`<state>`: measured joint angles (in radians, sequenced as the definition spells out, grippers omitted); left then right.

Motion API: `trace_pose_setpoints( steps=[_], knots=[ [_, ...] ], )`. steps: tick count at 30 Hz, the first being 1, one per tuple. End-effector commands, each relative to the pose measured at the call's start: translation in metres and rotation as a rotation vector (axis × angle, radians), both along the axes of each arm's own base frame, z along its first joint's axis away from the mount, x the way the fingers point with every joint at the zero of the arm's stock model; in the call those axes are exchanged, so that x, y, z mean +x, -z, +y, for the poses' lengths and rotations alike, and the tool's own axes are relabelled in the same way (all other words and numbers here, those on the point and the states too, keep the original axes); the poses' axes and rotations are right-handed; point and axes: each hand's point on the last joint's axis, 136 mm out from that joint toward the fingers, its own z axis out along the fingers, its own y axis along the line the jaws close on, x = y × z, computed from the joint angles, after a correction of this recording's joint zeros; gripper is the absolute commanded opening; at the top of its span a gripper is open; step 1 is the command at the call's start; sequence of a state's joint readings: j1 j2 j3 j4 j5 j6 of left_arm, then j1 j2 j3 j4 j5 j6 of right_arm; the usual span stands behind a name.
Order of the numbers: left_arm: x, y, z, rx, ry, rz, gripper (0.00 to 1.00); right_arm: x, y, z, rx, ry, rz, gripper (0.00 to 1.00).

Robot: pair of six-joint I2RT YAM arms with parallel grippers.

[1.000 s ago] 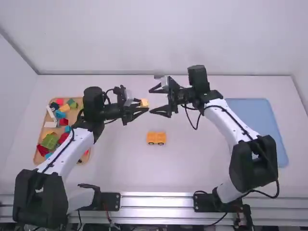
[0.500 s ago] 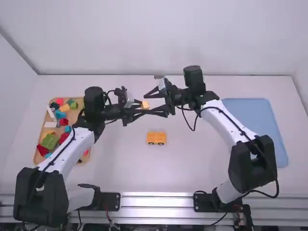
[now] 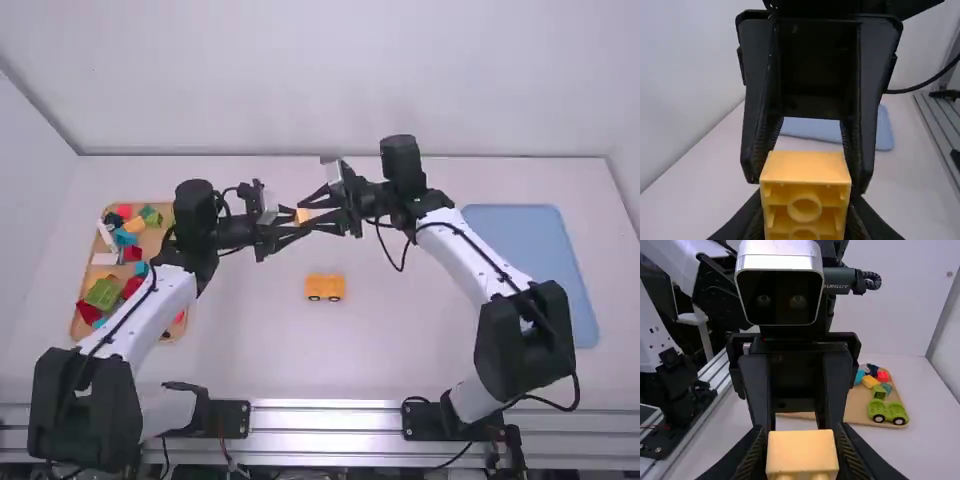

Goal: Assemble lego blocks to make yellow taxi

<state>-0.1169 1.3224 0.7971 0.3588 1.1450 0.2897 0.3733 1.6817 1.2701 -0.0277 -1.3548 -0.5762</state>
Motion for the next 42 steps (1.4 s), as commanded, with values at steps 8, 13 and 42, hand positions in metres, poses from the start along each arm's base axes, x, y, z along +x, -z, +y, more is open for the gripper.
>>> trace_pose_setpoints(
  steps=[8, 13, 42],
  knots=[
    [-0.010, -0.008, -0.008, -0.025, 0.074, -0.048, 0.23, -0.009, -0.009, 0.001, 0.027, -0.033, -0.030, 0.39],
    [-0.012, -0.013, -0.008, -0.032, 0.089, -0.081, 0.23, -0.011, -0.014, 0.002, 0.049, -0.051, -0.062, 0.36],
    [0.034, 0.052, 0.024, 0.143, -0.304, 0.197, 0.99, 0.092, -0.002, -0.059, -0.348, 0.915, 0.001, 0.23]
  ],
)
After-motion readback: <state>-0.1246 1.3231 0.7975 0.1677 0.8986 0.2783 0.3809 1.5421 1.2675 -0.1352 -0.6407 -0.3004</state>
